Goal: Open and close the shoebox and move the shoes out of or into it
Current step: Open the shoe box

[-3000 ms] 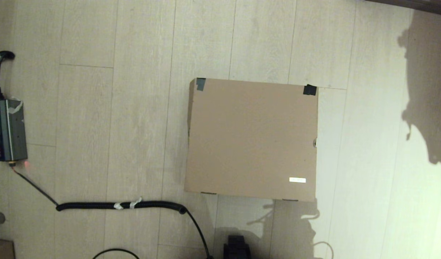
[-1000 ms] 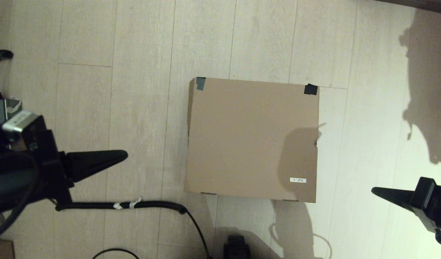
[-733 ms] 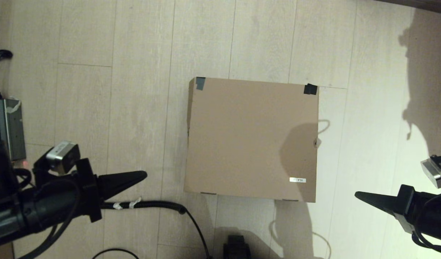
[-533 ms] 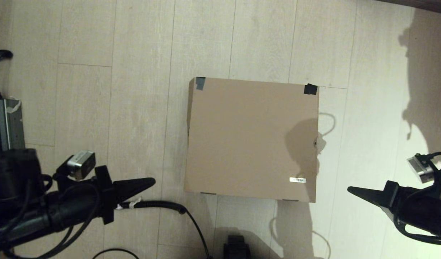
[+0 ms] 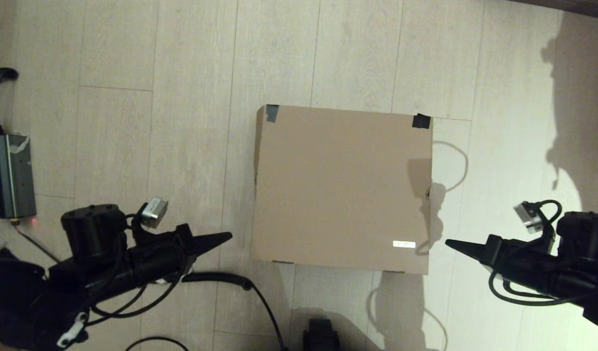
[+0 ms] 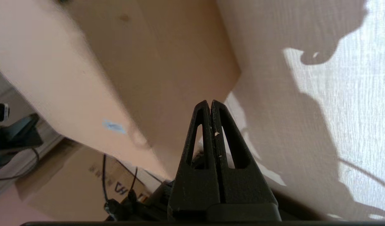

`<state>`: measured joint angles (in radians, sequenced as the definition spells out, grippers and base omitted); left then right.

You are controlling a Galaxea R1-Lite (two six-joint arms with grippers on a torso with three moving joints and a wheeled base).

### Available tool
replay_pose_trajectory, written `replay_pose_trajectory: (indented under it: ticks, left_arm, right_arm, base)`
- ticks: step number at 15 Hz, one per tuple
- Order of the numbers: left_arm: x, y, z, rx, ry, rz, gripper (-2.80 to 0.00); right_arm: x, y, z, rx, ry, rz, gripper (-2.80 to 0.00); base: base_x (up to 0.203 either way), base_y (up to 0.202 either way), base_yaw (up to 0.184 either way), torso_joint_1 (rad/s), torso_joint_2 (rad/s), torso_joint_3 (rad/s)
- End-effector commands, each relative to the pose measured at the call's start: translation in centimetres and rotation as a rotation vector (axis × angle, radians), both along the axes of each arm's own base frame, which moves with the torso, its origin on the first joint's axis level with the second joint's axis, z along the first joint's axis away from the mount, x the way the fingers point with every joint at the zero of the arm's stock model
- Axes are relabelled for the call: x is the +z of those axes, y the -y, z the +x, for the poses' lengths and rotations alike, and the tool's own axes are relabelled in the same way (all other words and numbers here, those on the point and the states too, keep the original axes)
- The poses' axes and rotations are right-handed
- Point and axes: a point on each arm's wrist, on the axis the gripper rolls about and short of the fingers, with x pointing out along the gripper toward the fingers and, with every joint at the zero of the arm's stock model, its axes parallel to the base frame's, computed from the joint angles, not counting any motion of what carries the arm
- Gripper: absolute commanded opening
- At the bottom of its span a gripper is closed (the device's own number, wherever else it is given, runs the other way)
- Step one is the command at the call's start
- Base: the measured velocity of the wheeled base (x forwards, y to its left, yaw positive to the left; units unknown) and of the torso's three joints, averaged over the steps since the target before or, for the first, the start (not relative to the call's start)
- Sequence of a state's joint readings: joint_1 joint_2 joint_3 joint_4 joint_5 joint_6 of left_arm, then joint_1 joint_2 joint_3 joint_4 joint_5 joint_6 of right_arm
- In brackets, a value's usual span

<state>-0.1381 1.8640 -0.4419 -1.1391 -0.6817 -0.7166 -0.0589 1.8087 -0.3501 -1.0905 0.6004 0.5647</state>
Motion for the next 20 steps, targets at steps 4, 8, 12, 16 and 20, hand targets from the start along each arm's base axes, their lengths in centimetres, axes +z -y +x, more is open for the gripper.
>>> replay_pose_trajectory:
  ticks: [4,8,12,16,20]
  left_arm:
    - [-1.8,0.4,2.6,-0.010,-0.007,0.019,-2.80]
    - [-1.3,0.7,3.8,-0.013,0.030,0.015,-2.80]
    - [-2.3,0.9,5.3,-0.004,0.024,0.020,-2.80]
    - [-2.5,2.5,6.5,-0.043,0.039,0.016,-2.80]
    - [-1.7,3.0,5.9,-0.060,0.056,0.012,-2.80]
  right_arm:
    - [-2.2,-1.0,2.2,0.039,-0.051,0.003,-2.80]
    - [-1.7,-2.0,3.6,0.055,0.021,0.003,-2.80]
    - [-2.0,-3.0,4.3,0.032,0.011,-0.001,-2.80]
    - [-1.9,-3.4,4.4,0.042,0.008,0.014,-2.80]
    - [-1.3,-4.1,5.0,0.056,0.014,0.060,-2.80]
  base:
    - [0.000,0.000,0.000,0.000,0.00,0.000]
    - [0.000,0.000,0.000,0.000,0.00,0.000]
    - [0.000,0.000,0.000,0.000,0.00,0.000]
    - [0.000,0.000,0.000,0.000,0.00,0.000]
    - [0.000,0.000,0.000,0.000,0.00,0.000]
